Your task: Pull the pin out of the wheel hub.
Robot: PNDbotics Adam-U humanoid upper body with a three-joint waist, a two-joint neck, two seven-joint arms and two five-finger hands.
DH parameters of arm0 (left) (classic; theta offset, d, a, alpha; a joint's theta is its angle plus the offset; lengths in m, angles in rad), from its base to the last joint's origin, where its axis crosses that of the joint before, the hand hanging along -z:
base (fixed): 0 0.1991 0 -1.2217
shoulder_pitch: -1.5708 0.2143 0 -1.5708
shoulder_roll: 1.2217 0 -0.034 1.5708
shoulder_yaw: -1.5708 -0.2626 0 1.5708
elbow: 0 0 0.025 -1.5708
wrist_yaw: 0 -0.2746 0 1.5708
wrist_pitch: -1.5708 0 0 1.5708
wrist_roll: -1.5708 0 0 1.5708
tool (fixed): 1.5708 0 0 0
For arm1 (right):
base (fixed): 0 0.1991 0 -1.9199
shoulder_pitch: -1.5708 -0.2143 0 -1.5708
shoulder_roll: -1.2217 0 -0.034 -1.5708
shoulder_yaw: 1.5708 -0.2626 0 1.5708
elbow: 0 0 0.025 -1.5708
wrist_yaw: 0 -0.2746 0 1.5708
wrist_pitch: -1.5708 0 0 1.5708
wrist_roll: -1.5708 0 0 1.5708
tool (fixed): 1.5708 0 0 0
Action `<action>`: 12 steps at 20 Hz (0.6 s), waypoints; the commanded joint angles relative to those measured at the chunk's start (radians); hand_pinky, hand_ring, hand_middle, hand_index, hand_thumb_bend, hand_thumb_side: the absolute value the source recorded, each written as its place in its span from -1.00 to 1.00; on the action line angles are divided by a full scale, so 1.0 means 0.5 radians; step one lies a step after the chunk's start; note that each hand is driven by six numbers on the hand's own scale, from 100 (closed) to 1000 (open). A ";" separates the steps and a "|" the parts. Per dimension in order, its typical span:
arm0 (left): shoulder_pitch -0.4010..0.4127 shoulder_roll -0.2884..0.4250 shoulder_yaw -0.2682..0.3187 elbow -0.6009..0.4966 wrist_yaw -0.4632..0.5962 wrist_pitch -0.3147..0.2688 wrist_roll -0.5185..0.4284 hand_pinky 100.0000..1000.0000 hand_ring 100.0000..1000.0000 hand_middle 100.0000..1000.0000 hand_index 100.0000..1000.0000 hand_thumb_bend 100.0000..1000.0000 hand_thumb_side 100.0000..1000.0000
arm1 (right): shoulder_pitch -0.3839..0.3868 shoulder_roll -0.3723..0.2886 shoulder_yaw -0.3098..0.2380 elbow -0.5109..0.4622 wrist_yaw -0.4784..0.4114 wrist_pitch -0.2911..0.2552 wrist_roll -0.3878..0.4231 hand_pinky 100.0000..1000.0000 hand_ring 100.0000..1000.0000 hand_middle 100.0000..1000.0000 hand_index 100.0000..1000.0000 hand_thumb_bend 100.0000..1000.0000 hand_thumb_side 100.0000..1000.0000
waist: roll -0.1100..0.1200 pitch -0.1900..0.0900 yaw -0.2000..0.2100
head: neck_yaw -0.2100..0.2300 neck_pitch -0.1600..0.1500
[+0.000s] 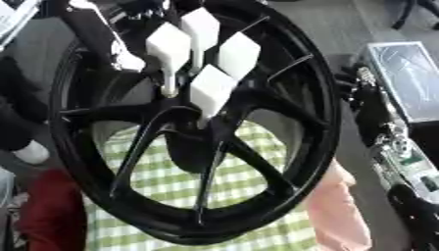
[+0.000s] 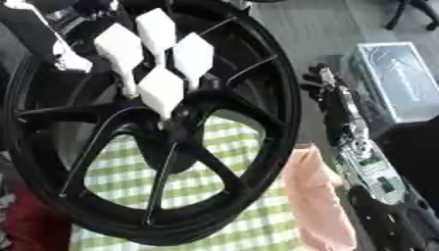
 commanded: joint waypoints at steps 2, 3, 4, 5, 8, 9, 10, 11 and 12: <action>-0.041 0.121 0.104 -0.087 0.034 0.027 0.001 -0.22 -0.17 -0.45 -0.47 -1.00 -1.00 | -0.003 -0.048 -0.017 -0.025 0.006 -0.008 0.006 0.89 0.55 0.44 0.60 -1.00 0.55 | 0.004 -0.055 0.007 | -0.011 0.006; -0.030 0.147 0.129 -0.109 0.046 0.033 0.001 -0.23 -0.17 -0.46 -0.47 -1.00 -1.00 | -0.002 -0.050 -0.018 -0.026 0.005 -0.009 0.005 0.89 0.55 0.44 0.60 -1.00 0.55 | 0.005 -0.058 0.010 | -0.014 0.007; -0.014 0.184 0.165 -0.138 0.064 0.039 0.001 -0.24 -0.17 -0.46 -0.47 -1.00 -1.00 | -0.001 -0.054 -0.021 -0.027 0.005 -0.010 0.003 0.89 0.55 0.44 0.60 -1.00 0.54 | 0.007 -0.060 0.017 | -0.017 0.006; 0.007 0.229 0.205 -0.174 0.085 0.045 0.004 -0.25 -0.17 -0.46 -0.47 -1.00 -1.00 | 0.002 -0.057 -0.024 -0.028 0.004 -0.012 0.001 0.89 0.55 0.44 0.60 -1.00 0.54 | 0.009 -0.063 0.023 | -0.021 0.005; 0.133 0.442 0.378 -0.336 0.188 0.070 0.100 -0.26 -0.18 -0.46 -0.48 -1.00 -1.00 | 0.015 -0.073 -0.039 -0.033 0.003 -0.019 -0.011 0.89 0.55 0.44 0.60 -1.00 0.54 | 0.016 -0.072 0.052 | -0.041 -0.005; 0.198 0.537 0.455 -0.392 0.230 0.081 0.168 -0.27 -0.18 -0.46 -0.48 -1.00 -1.00 | 0.023 -0.079 -0.046 -0.034 0.003 -0.022 -0.018 0.89 0.55 0.44 0.60 -1.00 0.53 | 0.017 -0.077 0.065 | -0.052 -0.008; 0.270 0.633 0.527 -0.440 0.266 0.093 0.240 -0.27 -0.18 -0.46 -0.48 -1.00 -1.00 | 0.030 -0.084 -0.053 -0.036 0.003 -0.024 -0.023 0.89 0.55 0.44 0.60 -1.00 0.53 | 0.017 -0.081 0.077 | -0.062 -0.010; 0.341 0.721 0.589 -0.482 0.293 0.102 0.306 -0.27 -0.18 -0.46 -0.48 -1.00 -1.00 | 0.035 -0.089 -0.058 -0.039 0.003 -0.027 -0.028 0.89 0.55 0.44 0.60 -1.00 0.52 | 0.017 -0.085 0.085 | -0.068 -0.012; 0.432 0.819 0.657 -0.518 0.317 0.108 0.377 -0.27 -0.18 -0.45 -0.48 -1.00 -1.00 | 0.041 -0.093 -0.064 -0.041 0.003 -0.029 -0.033 0.89 0.55 0.44 0.60 -1.00 0.52 | 0.015 -0.088 0.096 | -0.075 -0.015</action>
